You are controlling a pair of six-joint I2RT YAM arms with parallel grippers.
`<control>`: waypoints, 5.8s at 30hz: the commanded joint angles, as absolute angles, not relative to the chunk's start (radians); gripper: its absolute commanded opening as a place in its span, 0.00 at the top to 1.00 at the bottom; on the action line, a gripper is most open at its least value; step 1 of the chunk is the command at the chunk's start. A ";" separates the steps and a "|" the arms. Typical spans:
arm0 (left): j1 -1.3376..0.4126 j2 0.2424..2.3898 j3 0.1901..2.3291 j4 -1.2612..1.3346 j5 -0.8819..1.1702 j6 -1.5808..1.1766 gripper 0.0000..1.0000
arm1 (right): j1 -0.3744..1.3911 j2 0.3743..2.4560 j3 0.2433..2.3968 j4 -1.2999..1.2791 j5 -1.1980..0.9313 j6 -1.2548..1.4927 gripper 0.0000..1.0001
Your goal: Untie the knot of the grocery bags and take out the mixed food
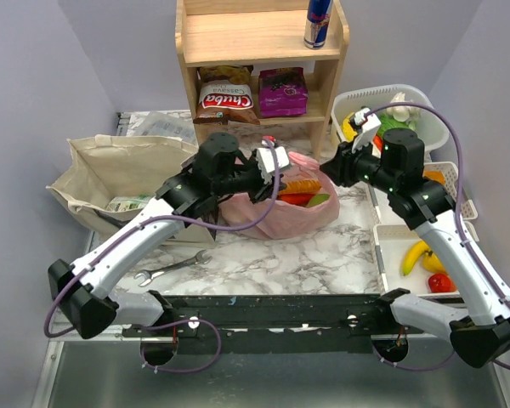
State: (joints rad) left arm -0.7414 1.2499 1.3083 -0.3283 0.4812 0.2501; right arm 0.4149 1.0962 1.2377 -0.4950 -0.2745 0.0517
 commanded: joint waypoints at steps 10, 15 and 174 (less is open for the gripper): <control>-0.670 1.362 1.247 -0.455 0.398 0.209 0.78 | 0.411 0.995 1.284 -0.614 -0.501 -0.114 0.69; -0.656 1.336 1.233 -0.415 0.539 0.124 0.73 | 0.421 1.039 1.297 -0.698 -0.599 -0.209 0.72; -0.725 1.182 0.950 0.005 0.588 0.477 1.00 | 0.344 1.335 1.349 -0.622 -0.288 -0.116 0.33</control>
